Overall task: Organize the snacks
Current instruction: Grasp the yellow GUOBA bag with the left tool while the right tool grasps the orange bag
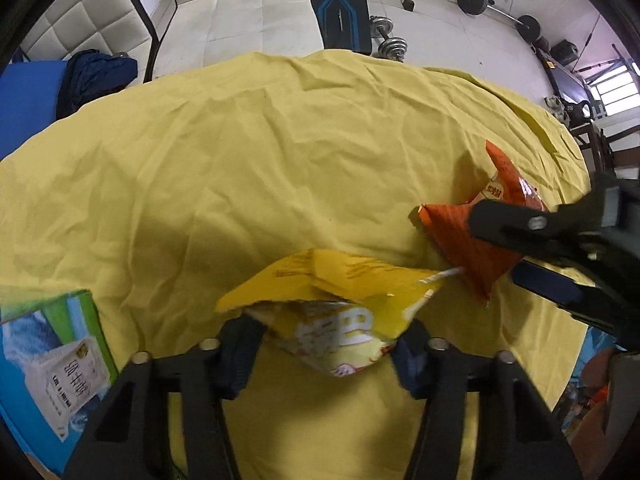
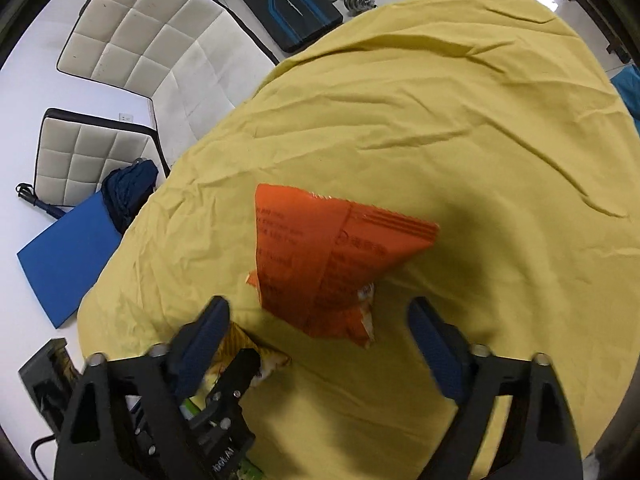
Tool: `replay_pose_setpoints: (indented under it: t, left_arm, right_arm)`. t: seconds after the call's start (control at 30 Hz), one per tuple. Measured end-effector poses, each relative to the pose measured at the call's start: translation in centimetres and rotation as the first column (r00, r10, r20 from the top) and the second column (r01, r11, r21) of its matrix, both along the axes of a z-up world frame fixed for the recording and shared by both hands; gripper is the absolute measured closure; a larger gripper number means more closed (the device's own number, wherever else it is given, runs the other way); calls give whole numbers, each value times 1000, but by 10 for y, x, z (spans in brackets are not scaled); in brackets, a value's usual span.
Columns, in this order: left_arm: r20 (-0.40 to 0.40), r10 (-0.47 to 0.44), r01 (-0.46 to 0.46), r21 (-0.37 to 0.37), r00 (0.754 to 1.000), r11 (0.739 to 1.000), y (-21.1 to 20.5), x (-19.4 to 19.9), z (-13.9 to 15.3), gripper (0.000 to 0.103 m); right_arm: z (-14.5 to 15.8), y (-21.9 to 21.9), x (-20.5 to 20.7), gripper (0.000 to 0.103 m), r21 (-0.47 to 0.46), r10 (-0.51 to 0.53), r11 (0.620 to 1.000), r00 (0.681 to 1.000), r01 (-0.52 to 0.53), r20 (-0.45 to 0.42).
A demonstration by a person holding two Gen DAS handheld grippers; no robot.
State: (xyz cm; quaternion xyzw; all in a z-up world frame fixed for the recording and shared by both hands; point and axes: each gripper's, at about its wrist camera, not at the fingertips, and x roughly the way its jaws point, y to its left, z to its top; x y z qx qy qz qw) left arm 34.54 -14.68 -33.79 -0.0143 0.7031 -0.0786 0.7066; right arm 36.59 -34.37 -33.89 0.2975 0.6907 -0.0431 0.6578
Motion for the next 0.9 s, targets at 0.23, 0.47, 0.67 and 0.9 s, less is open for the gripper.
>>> replay_pose_setpoints:
  t: [0.23,0.47,0.67,0.9]
  left_arm:
    - [13,-6,5,24,1000,1000,-4,11,-4,61]
    - [37,-5,4,22,999,1000,0,12,1,66]
    - [79,-25,23,30,997,999,2,2,18,66]
    - [137,-41,39,17,990,999,8,-17,50,66]
  right_arm:
    - [-14,2,14,45,-13,-1,1000,1000,1,0]
    - [-11,9,16,54,-54,46,998,999,-46,12]
    - [11,5,0,56,-91,105,991,994,-101,35]
    - [34,-1,-37,57,-108,151,984,987,-144,58]
